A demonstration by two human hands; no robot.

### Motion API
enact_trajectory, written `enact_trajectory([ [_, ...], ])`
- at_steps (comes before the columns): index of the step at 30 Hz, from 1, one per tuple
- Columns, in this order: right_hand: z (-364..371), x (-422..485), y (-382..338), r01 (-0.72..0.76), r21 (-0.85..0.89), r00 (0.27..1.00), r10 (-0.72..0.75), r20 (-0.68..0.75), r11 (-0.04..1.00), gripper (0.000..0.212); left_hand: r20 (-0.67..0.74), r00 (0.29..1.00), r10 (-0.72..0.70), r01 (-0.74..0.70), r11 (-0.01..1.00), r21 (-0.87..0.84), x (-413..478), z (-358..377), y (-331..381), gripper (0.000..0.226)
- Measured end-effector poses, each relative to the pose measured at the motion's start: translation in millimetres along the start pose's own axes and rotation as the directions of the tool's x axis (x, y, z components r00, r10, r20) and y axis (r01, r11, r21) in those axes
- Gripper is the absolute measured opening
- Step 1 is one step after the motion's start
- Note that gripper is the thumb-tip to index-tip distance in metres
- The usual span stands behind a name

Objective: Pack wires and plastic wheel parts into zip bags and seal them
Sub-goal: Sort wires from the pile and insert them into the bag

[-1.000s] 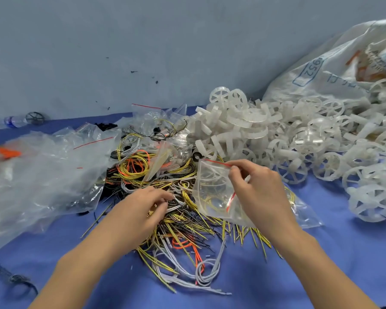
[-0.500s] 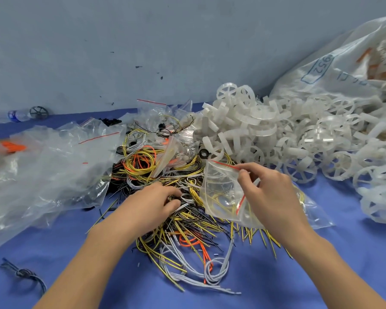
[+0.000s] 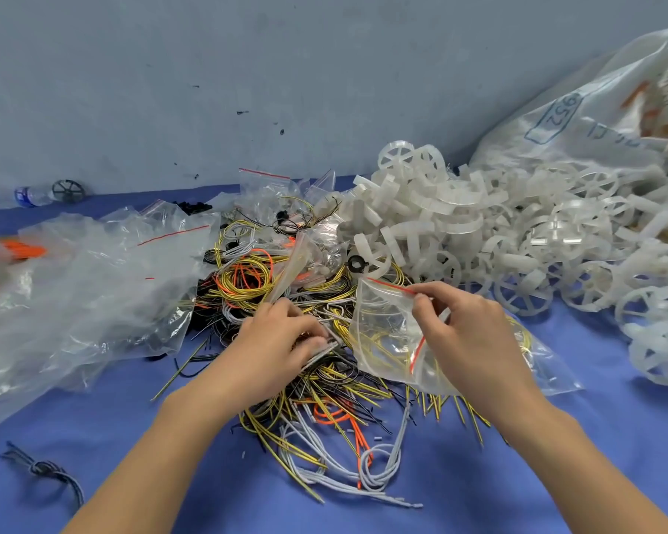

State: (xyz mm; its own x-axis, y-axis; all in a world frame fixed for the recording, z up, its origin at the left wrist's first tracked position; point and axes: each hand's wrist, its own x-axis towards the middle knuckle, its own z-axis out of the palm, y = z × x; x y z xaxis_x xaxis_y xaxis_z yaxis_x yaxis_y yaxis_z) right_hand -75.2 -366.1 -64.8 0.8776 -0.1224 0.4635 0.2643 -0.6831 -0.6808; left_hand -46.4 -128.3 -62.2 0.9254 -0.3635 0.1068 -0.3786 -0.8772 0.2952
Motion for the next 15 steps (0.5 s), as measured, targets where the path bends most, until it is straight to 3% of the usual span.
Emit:
enact_trajectory([
  [4,-1.4,0.9,0.6,-0.006,0.014,1.000,0.007,-0.027,1.000,0.020,-0.168,0.985,0.038,-0.092,0.941,-0.325,3.6,-11.4,2.3,0.014],
  [8,-1.5,1.7,0.8,-0.023,0.016,0.999,0.023,-0.026,1.000,0.020,-0.371,0.923,-0.103,-0.120,0.838,-0.532,5.9,-25.7,7.4,0.021],
  [11,-2.3,0.6,0.3,-0.027,0.026,0.999,0.028,-0.020,0.999,0.020,-0.387,0.892,-0.232,-0.113,0.716,-0.689,5.7,-32.4,8.7,0.024],
  [15,-3.3,0.5,-1.1,-0.032,0.030,0.999,0.032,-0.017,0.999,0.020,-0.404,0.853,-0.332,-0.106,0.646,-0.756,2.4,-42.0,5.8,0.028],
])
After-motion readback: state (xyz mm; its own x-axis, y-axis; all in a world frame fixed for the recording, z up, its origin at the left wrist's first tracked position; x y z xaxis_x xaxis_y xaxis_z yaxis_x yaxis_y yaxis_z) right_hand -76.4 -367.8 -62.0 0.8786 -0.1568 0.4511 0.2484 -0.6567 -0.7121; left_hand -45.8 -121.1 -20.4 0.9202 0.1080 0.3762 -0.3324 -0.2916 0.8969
